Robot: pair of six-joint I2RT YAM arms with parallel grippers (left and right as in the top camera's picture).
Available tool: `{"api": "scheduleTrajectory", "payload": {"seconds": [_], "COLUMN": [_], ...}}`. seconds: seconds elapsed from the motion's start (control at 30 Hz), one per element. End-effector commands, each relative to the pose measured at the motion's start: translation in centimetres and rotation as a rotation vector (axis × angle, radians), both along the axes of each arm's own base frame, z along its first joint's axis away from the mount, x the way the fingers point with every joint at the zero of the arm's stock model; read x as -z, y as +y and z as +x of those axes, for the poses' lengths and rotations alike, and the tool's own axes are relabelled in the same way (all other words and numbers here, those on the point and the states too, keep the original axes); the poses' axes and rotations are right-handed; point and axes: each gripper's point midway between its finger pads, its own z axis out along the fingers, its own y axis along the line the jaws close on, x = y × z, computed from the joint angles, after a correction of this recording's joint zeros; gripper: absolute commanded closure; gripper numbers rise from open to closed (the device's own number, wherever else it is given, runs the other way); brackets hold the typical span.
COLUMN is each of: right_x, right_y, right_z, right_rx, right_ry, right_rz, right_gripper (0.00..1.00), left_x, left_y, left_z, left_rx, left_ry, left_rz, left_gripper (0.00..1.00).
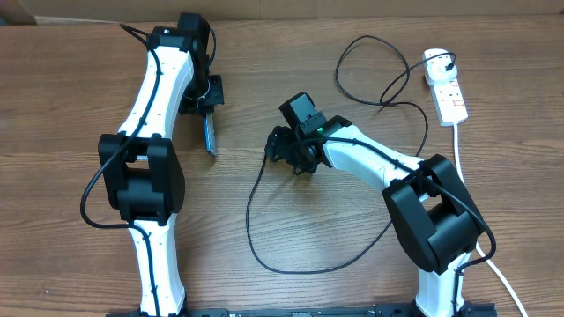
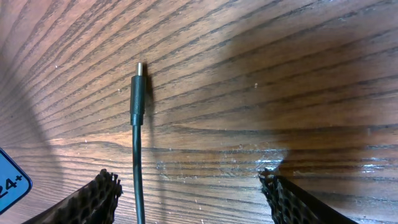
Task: Plug charger to phone and switch on socket
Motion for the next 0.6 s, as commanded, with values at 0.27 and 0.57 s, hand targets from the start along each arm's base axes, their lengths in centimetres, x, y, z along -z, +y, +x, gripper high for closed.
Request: {"api": "scheduleTrajectory", "payload": {"seconds": [0.27,0.57], "right_x": [0.0,0.0], "right_y": [-0.4,-0.4], "right_z": [0.3,0.4], "right_rx": [0.011,0.012], "right_ry": [0.001,0.001], "right_rz": [-0.008,-0.008], "right_gripper": [0.23,0.23], "left_x": [2.3,2.4], "left_y": [0.4,0.3], "left_z": [-0.6,-0.3], "left_rx": [-0.026,-0.026], "left_ry": [0.027,0.014], "left_rz": [0.007,0.003], "left_gripper": [0.96,0.96]}}
